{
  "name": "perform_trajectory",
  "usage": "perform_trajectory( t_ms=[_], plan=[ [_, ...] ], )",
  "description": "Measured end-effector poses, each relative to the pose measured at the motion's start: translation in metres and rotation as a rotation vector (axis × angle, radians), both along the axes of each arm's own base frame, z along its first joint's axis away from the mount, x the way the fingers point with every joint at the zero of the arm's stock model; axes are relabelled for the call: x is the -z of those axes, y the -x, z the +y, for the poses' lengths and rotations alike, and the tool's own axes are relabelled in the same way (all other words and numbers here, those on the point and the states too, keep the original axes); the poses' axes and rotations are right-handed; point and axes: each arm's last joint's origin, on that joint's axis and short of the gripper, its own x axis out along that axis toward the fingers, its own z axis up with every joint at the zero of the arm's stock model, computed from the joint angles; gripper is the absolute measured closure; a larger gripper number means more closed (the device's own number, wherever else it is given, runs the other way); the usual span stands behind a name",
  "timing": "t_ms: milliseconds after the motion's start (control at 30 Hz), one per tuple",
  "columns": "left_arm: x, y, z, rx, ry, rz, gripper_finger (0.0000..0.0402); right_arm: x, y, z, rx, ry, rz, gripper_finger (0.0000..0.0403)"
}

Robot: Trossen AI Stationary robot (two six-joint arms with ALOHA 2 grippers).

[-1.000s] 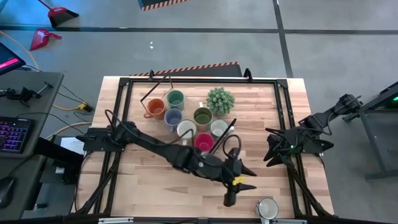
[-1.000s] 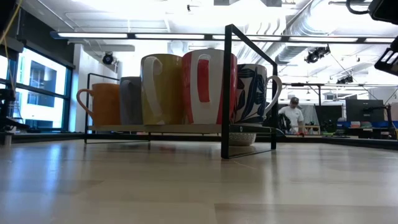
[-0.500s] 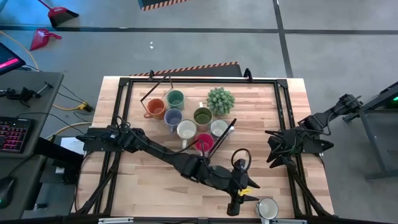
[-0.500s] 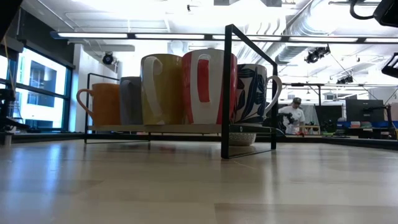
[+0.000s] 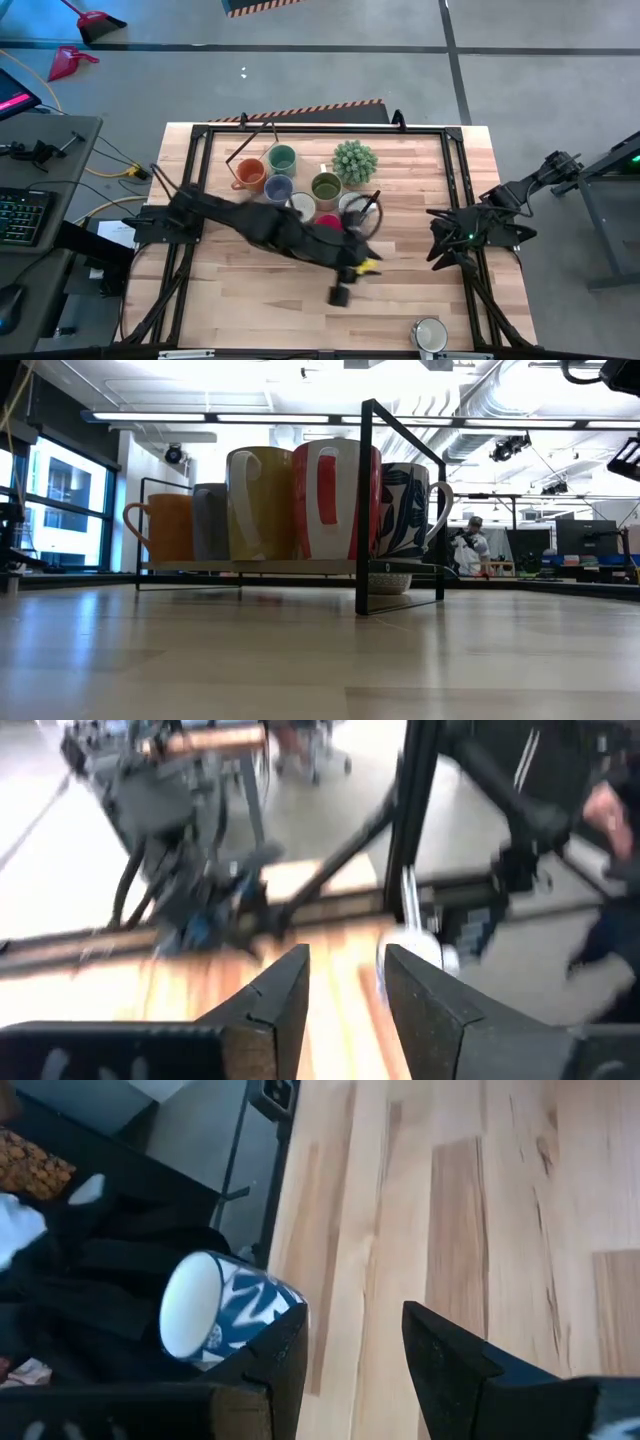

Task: Place coffee mugs
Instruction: Move the blue patterned mug to the center of the table

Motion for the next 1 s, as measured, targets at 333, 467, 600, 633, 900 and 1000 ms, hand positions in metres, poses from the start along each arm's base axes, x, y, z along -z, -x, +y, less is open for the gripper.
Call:
perform_trajectory(
  t_ms=[333,467,600,633,900,1000],
  plan=[
    [-0.026,0.094,0.038,-0.114,-0.031,0.406,0.031,-0.011,-0.01,0.0,0.146,0.006,-0.169,0.0258],
    [-0.026,0.126,0.051,-0.17,-0.093,0.589,0.0316,-0.012,-0.013,-0.002,0.251,0.034,-0.185,0.0258],
    [-0.028,0.152,0.06,-0.091,-0.101,0.604,0.0324,-0.013,-0.017,-0.003,0.382,0.024,-0.195,0.0258],
    [-0.029,0.164,0.065,-0.112,-0.092,0.604,0.0326,-0.014,-0.018,-0.004,0.42,0.01,-0.205,0.0258],
    [0.013,0.25,0.099,-0.145,0.053,0.501,0.0343,-0.027,-0.031,-0.008,0.632,-0.043,-0.337,0.0258],
    [0.043,0.271,0.105,-0.094,0.108,0.456,0.0344,-0.029,-0.036,-0.01,0.667,-0.033,-0.37,0.0258]
  ],
)
